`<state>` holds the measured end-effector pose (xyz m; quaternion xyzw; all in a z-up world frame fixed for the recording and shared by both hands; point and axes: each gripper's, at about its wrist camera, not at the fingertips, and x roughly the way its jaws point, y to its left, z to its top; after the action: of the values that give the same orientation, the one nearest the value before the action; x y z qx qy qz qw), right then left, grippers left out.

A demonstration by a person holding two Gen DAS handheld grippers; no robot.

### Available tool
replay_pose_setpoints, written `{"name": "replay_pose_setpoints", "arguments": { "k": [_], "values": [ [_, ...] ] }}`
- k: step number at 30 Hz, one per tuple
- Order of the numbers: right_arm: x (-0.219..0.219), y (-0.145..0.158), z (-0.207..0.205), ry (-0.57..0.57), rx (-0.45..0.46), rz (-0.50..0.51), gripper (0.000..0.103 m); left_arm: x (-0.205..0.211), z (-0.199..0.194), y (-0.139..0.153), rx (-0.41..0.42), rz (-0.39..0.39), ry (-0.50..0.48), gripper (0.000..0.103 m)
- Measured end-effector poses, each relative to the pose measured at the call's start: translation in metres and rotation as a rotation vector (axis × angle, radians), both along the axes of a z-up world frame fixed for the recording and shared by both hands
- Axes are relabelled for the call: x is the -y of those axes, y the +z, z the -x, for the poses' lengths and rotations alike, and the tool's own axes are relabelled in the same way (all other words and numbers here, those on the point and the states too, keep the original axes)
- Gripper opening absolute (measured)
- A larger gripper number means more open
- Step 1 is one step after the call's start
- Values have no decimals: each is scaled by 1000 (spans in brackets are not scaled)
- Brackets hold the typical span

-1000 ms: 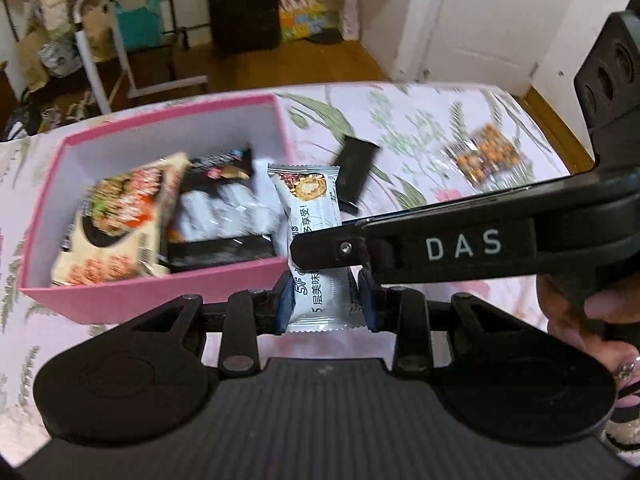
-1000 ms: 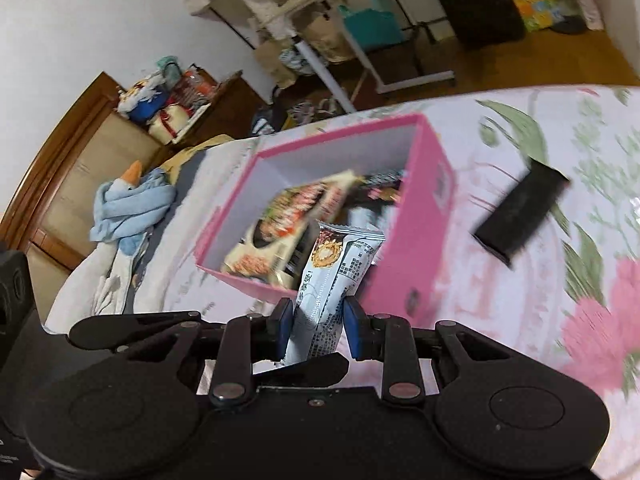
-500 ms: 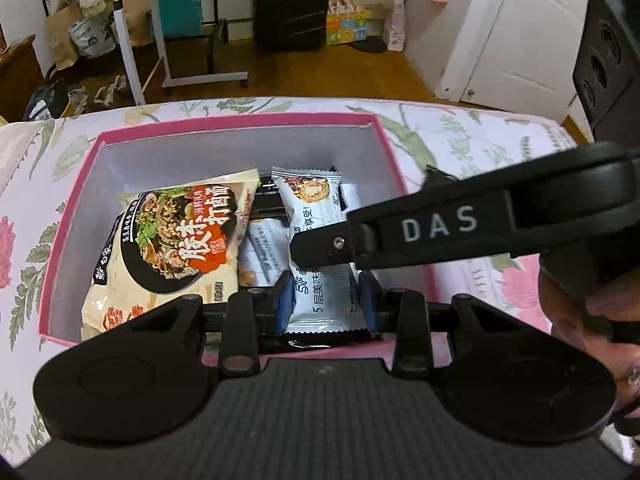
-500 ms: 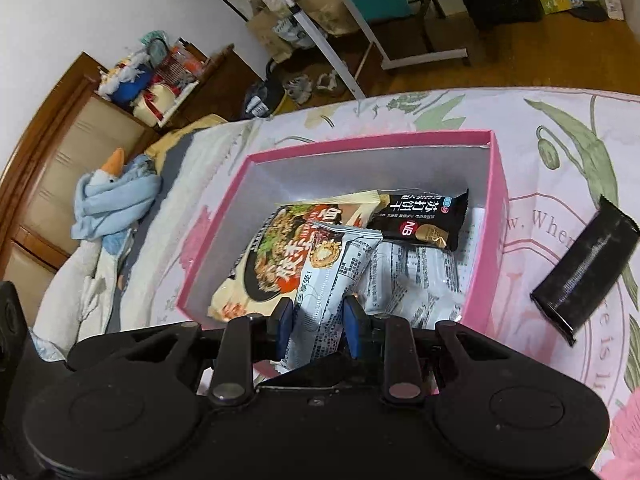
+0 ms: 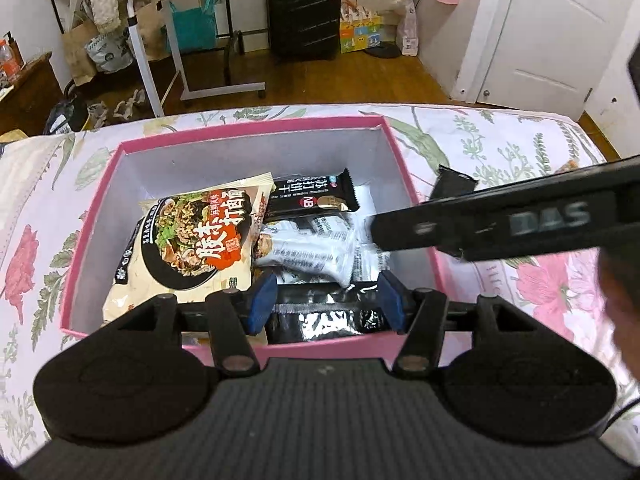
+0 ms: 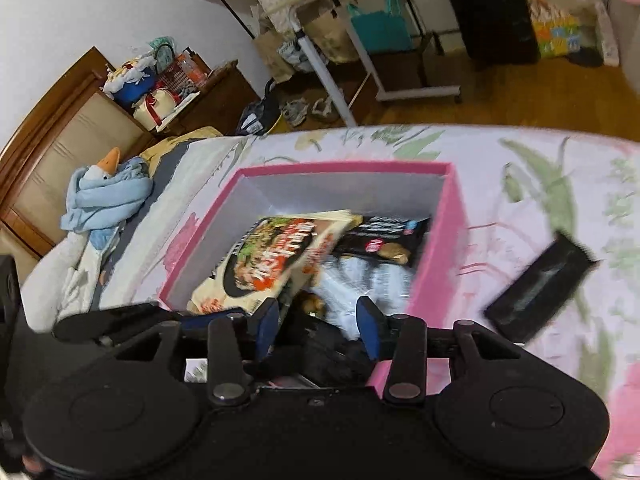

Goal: Organize snacks
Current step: 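Carry the white cookie bar into the pink box and open the right gripper, then reach the right gripper to the clear candy-egg bag and grasp it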

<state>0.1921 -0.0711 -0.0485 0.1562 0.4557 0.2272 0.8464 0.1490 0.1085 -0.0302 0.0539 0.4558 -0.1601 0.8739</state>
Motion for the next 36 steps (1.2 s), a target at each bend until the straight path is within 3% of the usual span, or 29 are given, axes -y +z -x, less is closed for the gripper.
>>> {"name": "replay_pose_setpoints", "arguments": {
  "k": [8,13,17,20,24,31,36],
  "values": [
    [72,20,47,-55,55,80,51,17,26,32,18,-6,-79,56],
    [120,36,68,-71,85,169,51,47,39,44,36,39,-167,56],
    [148,55,66,-41,92,303,52,80,40,44,17,97,-249,56],
    [167,64,60,-23,132,445,68,112,36,41,12,129,-294,56],
    [216,55,38,-70,72,493,68,153,28,25,10,195,-307,56],
    [322,-11,12,-372,-60,316,68,213,-9,-33,-87,258,-281,56],
    [377,-52,23,-578,-228,45,68,248,-53,-61,-130,272,-255,56]
  ]
}}
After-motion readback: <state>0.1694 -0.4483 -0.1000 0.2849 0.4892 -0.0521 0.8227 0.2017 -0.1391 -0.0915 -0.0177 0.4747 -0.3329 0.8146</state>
